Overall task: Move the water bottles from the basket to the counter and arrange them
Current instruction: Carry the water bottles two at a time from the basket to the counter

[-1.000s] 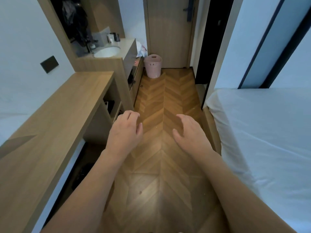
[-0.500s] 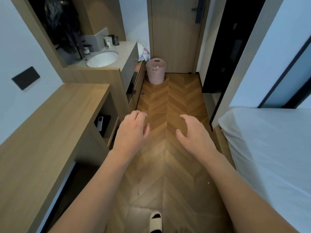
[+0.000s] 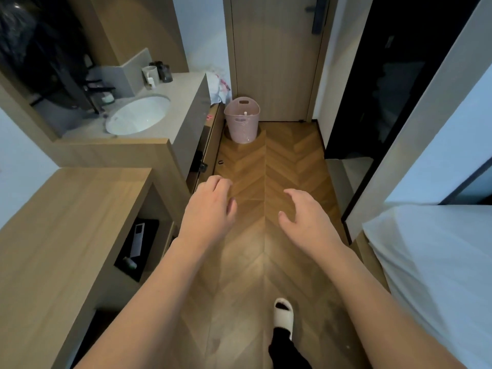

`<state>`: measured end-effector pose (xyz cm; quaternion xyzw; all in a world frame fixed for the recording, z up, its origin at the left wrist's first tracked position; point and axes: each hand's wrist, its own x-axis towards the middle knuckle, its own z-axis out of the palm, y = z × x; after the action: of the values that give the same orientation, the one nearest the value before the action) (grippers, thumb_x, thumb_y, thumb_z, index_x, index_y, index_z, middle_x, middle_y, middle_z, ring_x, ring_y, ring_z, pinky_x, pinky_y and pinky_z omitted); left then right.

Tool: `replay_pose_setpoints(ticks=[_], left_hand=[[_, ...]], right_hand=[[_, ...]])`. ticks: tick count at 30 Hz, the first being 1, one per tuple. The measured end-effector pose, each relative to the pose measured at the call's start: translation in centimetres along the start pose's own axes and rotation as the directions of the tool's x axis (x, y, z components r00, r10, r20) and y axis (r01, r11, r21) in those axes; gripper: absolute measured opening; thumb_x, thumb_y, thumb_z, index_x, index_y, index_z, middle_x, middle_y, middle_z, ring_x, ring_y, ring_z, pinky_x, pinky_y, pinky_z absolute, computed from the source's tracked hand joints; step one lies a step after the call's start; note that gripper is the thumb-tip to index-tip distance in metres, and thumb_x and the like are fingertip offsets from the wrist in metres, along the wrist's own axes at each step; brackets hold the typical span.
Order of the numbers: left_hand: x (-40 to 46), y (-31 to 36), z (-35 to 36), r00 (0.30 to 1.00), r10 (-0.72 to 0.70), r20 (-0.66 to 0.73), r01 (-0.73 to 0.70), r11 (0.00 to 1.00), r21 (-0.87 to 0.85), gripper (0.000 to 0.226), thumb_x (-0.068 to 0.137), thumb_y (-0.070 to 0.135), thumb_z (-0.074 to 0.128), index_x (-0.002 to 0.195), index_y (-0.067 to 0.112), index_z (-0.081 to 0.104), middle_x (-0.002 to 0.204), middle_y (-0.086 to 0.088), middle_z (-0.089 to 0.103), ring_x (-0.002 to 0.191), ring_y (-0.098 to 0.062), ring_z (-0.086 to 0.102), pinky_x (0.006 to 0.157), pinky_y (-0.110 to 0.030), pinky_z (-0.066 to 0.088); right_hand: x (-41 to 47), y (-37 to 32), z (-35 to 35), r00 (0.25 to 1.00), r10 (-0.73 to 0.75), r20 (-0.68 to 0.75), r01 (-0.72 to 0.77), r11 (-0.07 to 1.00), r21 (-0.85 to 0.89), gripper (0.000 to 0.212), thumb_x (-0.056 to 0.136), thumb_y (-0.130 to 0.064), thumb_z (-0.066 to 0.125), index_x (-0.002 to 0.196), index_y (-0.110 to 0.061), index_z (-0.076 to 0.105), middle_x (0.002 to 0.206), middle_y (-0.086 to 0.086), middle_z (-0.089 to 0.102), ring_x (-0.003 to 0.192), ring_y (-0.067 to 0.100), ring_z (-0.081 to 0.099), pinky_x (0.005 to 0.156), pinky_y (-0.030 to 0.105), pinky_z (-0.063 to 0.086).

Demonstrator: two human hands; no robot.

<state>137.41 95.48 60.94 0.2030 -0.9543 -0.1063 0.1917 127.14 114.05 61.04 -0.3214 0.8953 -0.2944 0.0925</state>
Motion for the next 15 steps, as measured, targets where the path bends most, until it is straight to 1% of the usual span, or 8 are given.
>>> replay_pose_setpoints(ticks=[3, 6, 9, 12, 15], left_hand=[[7.7, -0.6, 2.5, 1.000, 0.008, -0.001, -0.008, 1.000, 0.017, 0.035, 0.094, 0.029, 0.057, 0.127, 0.015, 0.057, 0.130, -0.001, 0.054, 0.115, -0.018, 0.054, 0.097, -0.030, 0.047], [15.6, -0.9, 4.1, 0.999, 0.021, 0.035, -0.022, 0.999, 0.049, 0.036, 0.095, 0.031, 0.056, 0.128, 0.016, 0.056, 0.132, -0.001, 0.053, 0.117, -0.018, 0.053, 0.095, -0.028, 0.045], [23.4, -1.2, 5.6, 1.000, 0.007, 0.018, -0.007, 0.999, 0.039, 0.036, 0.095, 0.031, 0.055, 0.128, 0.017, 0.055, 0.132, -0.001, 0.051, 0.117, -0.018, 0.052, 0.095, -0.029, 0.045], [29.8, -1.9, 7.8, 0.999, -0.015, 0.028, 0.015, 1.000, 0.011, 0.037, 0.095, 0.032, 0.053, 0.129, 0.018, 0.054, 0.133, -0.001, 0.049, 0.118, -0.019, 0.051, 0.096, -0.030, 0.045], [35.7, -3.9, 10.5, 0.998, -0.018, 0.067, 0.017, 1.000, 0.010, 0.038, 0.095, 0.033, 0.052, 0.130, 0.017, 0.054, 0.134, -0.001, 0.050, 0.119, -0.019, 0.051, 0.098, -0.030, 0.044]], right_hand=[[8.0, 2.0, -1.3, 1.000, -0.002, -0.013, 0.003, 1.000, 0.016, 0.056, 0.097, -0.032, 0.054, 0.149, -0.021, 0.037, 0.152, 0.000, 0.041, 0.125, 0.016, 0.053, 0.107, 0.032, 0.042], [15.7, 3.3, -3.8, 1.000, -0.001, -0.028, 0.001, 1.000, 0.025, 0.056, 0.097, -0.031, 0.054, 0.149, -0.020, 0.037, 0.151, 0.001, 0.042, 0.130, 0.017, 0.049, 0.109, 0.033, 0.041], [23.1, 4.3, -5.5, 0.999, -0.019, -0.036, 0.019, 1.000, 0.013, 0.056, 0.097, -0.031, 0.054, 0.150, -0.020, 0.036, 0.151, 0.002, 0.042, 0.130, 0.018, 0.049, 0.110, 0.035, 0.041], [30.0, 5.1, -5.8, 0.999, -0.014, -0.048, 0.015, 1.000, 0.022, 0.058, 0.097, -0.030, 0.054, 0.151, -0.022, 0.033, 0.152, 0.001, 0.039, 0.136, 0.019, 0.042, 0.110, 0.034, 0.036], [36.7, 5.7, -5.0, 1.000, -0.011, -0.021, 0.011, 1.000, 0.011, 0.059, 0.097, -0.030, 0.054, 0.151, -0.023, 0.031, 0.153, 0.000, 0.037, 0.137, 0.018, 0.041, 0.110, 0.034, 0.037]])
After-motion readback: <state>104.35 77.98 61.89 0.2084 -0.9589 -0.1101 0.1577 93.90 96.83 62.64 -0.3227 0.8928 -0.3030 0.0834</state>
